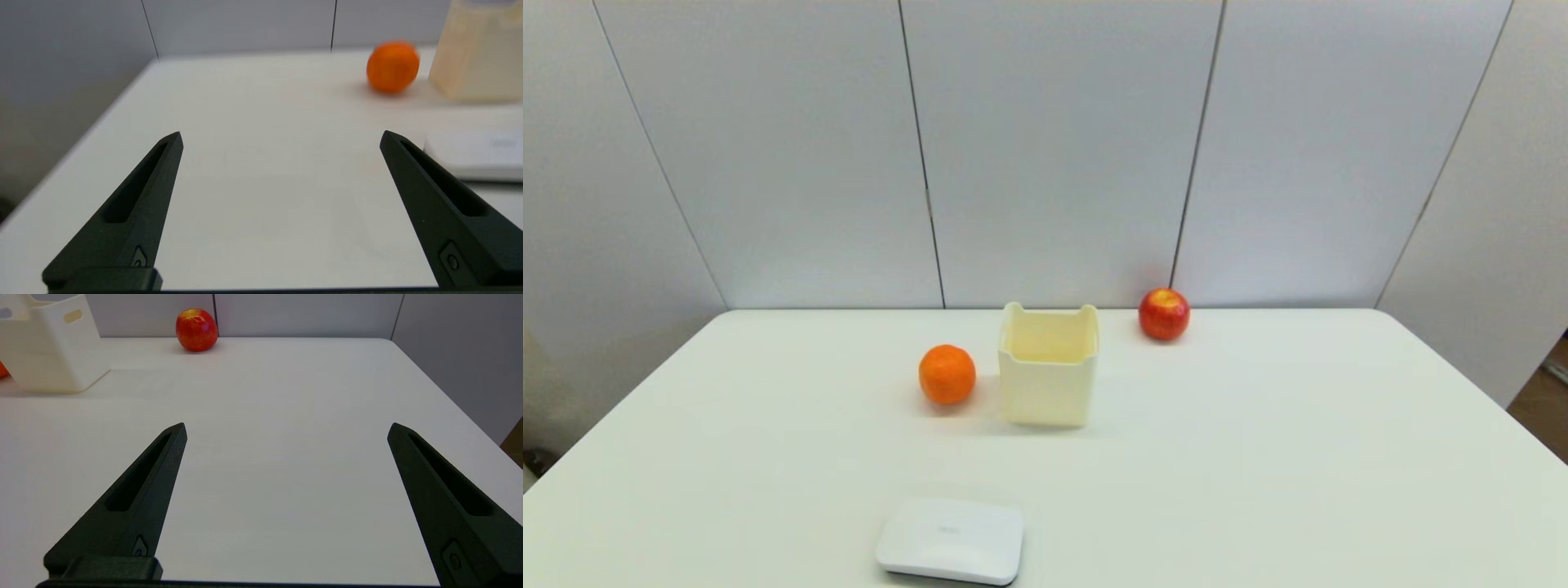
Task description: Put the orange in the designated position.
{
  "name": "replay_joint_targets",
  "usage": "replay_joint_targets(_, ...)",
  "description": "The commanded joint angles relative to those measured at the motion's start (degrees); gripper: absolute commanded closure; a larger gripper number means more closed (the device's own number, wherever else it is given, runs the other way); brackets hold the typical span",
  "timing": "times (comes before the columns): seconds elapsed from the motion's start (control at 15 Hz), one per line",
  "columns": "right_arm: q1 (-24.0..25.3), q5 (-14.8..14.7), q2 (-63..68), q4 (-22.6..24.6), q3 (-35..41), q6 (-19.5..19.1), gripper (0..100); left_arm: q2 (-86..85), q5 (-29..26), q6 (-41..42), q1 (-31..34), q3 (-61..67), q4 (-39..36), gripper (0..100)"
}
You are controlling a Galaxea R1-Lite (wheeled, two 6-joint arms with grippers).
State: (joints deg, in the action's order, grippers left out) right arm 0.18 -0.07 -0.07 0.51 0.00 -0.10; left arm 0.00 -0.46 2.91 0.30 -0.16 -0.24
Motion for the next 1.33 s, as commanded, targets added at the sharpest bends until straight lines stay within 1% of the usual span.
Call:
replay_joint_targets(0.07, 0.08, -0.01, 0.07, 0.02, 0.09, 0.01, 0, 0.0, -0.06, -1.68, -0.04, 0.16, 0.07, 0)
replay_joint_targets(0.33, -0.01, -0.01, 0.07, 0.02, 0.09, 0.01, 0, 0.0, 0.46, -4.41, -0.04, 0.16, 0.16, 0)
replay_joint_targets(1.33, 0.08, -0.01, 0.07, 0.02, 0.09, 0.01, 0, 0.0, 0.46, -4.5, 0.05, 0.16, 0.16, 0)
